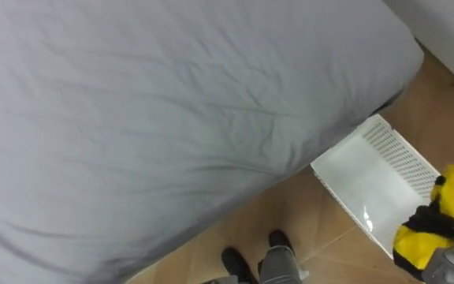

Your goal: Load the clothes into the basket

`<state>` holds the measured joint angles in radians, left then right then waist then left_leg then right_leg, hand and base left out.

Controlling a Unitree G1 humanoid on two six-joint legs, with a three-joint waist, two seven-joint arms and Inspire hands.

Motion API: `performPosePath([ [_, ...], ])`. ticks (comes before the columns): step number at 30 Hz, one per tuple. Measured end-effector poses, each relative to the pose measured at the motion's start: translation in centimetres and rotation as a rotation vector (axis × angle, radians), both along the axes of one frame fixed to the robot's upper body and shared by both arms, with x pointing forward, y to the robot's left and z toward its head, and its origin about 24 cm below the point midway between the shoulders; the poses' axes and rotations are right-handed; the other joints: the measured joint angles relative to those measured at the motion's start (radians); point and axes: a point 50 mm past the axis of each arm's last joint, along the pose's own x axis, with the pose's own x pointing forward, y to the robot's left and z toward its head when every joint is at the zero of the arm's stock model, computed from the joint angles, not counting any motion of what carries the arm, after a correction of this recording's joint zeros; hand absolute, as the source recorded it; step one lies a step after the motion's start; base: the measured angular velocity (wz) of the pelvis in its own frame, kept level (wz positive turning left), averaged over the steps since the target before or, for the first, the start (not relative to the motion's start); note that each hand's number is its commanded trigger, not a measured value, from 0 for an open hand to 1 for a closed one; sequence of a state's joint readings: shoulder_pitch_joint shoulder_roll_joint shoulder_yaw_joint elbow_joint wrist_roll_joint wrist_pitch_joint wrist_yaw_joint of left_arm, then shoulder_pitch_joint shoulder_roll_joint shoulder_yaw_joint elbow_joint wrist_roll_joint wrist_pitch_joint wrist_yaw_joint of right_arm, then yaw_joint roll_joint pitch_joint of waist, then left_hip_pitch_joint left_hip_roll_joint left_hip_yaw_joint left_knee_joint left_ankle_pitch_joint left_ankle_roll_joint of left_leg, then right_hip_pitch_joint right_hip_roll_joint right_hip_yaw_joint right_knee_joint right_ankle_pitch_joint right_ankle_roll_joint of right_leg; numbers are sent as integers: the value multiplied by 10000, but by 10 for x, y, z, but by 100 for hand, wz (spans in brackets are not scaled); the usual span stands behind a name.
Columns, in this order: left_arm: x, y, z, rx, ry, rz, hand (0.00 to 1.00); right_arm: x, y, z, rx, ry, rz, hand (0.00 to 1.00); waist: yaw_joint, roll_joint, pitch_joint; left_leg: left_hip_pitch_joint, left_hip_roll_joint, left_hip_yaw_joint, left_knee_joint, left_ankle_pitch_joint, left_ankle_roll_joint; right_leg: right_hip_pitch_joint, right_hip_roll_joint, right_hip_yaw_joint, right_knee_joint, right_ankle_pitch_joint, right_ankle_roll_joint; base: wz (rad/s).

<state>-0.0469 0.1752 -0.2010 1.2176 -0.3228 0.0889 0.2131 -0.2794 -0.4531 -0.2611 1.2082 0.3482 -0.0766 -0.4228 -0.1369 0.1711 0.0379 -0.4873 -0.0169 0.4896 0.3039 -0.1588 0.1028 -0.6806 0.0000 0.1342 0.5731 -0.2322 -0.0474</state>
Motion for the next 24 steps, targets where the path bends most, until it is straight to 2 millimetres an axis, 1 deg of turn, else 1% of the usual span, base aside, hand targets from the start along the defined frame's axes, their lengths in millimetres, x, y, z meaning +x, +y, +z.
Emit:
performPosePath([
  [8, 1, 1, 0, -32, -101, -29, 0, 2, -6, 6, -289, -189, -3, 0, 11, -26, -1, -72, 53, -5, 126, 0, 0, -2, -15, -91, 3, 2, -17, 2],
  [13, 1, 1, 0, -49, -95, -35, 0, 1, -6, 6, -278, -169, -11, 0, 9, -44, -10, -82, 54, -7, 192, 0, 0, 14, -40, -112, 23, 3, -16, 0],
  [24, 1, 1, 0, -39, -88, -45, 0, -8, -7, 1, -41, -153, -305, 0, 10, -65, -34, -69, 49, -29, 274, -1, 2, 33, -69, -148, 129, 8, -12, 1],
])
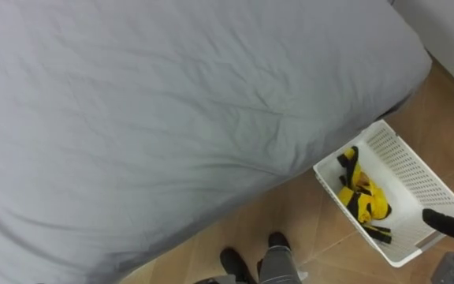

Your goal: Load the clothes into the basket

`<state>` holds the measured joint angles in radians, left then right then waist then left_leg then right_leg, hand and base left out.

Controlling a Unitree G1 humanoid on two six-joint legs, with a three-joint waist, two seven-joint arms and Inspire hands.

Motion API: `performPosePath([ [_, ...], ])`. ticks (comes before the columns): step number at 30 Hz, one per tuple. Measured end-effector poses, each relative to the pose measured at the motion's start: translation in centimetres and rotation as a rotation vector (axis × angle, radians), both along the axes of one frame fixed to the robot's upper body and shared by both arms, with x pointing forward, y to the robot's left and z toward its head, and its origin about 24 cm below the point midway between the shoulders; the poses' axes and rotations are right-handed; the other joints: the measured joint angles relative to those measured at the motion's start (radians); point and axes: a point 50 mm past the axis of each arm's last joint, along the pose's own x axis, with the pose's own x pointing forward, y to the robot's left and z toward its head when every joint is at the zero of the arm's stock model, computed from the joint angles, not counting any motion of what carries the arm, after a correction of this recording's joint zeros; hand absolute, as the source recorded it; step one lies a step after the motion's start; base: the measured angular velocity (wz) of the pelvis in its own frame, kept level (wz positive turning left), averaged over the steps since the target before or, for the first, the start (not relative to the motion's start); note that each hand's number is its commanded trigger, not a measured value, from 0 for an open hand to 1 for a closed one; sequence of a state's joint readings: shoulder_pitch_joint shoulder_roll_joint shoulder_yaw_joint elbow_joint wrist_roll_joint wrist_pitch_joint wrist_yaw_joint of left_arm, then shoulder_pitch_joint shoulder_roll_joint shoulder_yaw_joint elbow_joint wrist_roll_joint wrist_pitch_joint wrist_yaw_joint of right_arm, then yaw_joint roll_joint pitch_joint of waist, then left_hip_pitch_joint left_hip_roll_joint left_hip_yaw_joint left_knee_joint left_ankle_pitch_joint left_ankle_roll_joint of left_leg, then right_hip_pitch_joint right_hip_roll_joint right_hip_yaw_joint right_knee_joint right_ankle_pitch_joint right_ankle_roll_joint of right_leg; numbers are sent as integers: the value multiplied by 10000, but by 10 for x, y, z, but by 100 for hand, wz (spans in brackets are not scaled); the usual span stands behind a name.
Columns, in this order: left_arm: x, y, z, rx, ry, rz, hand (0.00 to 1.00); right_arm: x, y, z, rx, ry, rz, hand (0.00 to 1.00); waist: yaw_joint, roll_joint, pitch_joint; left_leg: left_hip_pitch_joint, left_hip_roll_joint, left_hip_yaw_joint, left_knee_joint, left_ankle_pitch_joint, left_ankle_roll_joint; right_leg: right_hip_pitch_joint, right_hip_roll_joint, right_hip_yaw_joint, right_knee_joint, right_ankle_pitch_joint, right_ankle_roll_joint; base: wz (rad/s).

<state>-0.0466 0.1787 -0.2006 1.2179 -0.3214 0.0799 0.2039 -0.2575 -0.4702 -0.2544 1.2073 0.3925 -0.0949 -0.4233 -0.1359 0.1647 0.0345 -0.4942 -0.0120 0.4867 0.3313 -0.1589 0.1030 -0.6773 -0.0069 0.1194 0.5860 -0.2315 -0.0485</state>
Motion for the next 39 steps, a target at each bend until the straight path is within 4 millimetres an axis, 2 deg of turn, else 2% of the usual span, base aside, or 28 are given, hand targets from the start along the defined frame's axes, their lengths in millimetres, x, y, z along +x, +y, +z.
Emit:
performPosePath([
  [4, -1, 0, 0, -31, 15, -30, 0, -4, 3, -5, 53, 281, 202, 0, 11, -4, -12, 140, 16, -124, 84, -1, 0, 238, -9, -82, -32, 0, -3, 5],
  [7, -3, 1, 0, -114, -57, -111, 0, -13, 6, -13, 267, 464, 206, 0, 42, -38, -87, 620, 30, -399, -82, -7, -2, 836, -7, -320, -300, 4, -39, 13],
  [9, -8, 3, 0, 7, -28, -386, 0, -21, 18, -25, 582, 776, 448, 0, 66, -190, -183, 1052, 9, -667, -332, 11, -42, 1379, -18, -587, -562, 0, -70, 24],
  [10, -9, 3, 0, 20, -40, -436, 0, -24, 21, -29, 741, 857, 509, 0, 66, -218, -197, 1182, 10, -780, -384, 23, -60, 1577, -23, -689, -670, 11, -87, 35],
  [12, -17, 4, 0, 179, 36, -830, 0, -39, 36, -46, 1396, 1256, 776, 0, 68, -381, -281, 1767, 11, -1159, -659, 71, -129, 2444, -45, -1108, -1176, 53, -130, 42],
  [15, -22, 7, 0, 512, 196, -1464, 0, -49, 59, -63, 2192, 1490, 1055, 0, 79, -628, -289, 2498, 0, -1612, -1003, 135, -212, 3465, -37, -1551, -1907, 141, -139, 39],
  [18, -29, 9, -1, 605, 348, -1449, 0, -58, 78, -75, 2974, 1540, 1284, 0, 93, -855, -338, 3096, -32, -1984, -1300, 186, -244, 4380, -29, -1966, -2638, 260, -117, 35],
  [20, -29, 10, 0, 652, 351, -1436, 0, -67, 86, -82, 3352, 1769, 1513, 0, 93, -992, -351, 3374, -81, -2269, -1431, 183, -248, 4873, -32, -2192, -3002, 275, -102, 44],
  [29, -33, 10, 0, 809, 146, -922, 0, -93, 119, -102, 4757, 2582, 2200, 0, 580, -1670, -289, 4392, -318, -3014, -1678, 169, -277, 6590, -106, -2883, -4045, 294, -19, 29],
  [30, -35, 10, 0, 804, 85, -925, 0, -95, 121, -103, 4768, 2719, 2410, 0, 638, -1720, -307, 4441, -339, -3016, -1677, 169, -277, 6688, -116, -2919, -4136, 280, -4, 20],
  [39, -38, 7, -1, 779, 39, -849, 0, -100, 136, -108, 5075, 3499, 3722, 0, 1037, -1824, -255, 4902, -375, -3282, -1680, 87, -373, 7340, -123, -3142, -4376, 254, -2, 5],
])
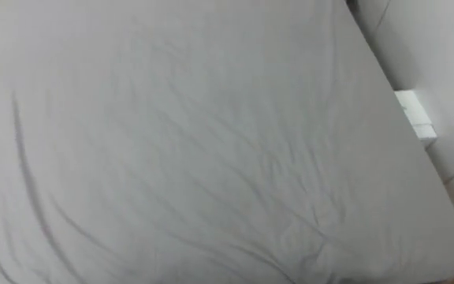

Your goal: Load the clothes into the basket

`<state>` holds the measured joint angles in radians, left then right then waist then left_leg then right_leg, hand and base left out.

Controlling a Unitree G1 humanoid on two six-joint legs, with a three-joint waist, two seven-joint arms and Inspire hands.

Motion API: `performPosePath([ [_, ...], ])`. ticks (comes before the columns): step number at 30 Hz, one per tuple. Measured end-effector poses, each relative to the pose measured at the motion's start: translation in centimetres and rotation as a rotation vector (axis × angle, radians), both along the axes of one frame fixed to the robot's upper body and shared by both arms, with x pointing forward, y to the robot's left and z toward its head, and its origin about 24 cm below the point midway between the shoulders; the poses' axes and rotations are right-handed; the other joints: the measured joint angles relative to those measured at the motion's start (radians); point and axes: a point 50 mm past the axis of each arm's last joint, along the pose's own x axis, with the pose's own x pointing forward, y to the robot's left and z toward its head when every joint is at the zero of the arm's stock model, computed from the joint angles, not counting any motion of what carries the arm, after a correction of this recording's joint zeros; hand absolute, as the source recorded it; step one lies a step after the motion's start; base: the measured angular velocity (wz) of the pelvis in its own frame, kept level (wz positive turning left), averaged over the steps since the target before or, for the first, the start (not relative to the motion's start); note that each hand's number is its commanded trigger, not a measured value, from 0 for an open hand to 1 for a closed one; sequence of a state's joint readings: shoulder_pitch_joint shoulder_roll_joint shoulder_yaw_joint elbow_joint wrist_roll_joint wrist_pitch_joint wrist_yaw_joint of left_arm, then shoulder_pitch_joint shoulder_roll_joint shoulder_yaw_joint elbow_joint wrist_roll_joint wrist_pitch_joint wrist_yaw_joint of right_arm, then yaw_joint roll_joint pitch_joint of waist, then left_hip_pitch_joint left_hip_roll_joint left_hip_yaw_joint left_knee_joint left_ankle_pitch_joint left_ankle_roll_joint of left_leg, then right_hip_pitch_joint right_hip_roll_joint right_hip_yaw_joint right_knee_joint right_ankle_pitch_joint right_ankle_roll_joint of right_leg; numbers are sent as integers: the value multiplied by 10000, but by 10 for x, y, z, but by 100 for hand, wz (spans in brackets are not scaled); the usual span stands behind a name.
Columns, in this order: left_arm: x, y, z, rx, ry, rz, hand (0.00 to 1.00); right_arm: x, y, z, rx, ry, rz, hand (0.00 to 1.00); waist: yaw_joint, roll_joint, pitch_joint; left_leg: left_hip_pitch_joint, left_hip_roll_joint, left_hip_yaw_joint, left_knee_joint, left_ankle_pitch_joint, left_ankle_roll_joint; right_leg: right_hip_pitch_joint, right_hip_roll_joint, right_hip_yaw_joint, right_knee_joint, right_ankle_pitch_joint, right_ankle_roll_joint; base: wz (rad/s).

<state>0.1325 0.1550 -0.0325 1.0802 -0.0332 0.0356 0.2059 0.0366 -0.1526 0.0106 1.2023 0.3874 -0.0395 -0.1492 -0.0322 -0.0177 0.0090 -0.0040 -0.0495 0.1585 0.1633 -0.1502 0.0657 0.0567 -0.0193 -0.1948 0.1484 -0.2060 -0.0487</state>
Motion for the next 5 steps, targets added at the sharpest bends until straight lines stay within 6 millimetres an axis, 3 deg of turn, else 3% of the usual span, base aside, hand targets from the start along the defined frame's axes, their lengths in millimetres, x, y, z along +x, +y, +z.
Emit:
performPosePath([
  [5, 2, -8, -1, -189, -249, 48, 0, 0, 10, -3, 265, 312, 941, 0, 200, -46, 14, -1, -19, -127, 1, -4, 0, 24, 2, -96, 13, -26, 8, 9],
])
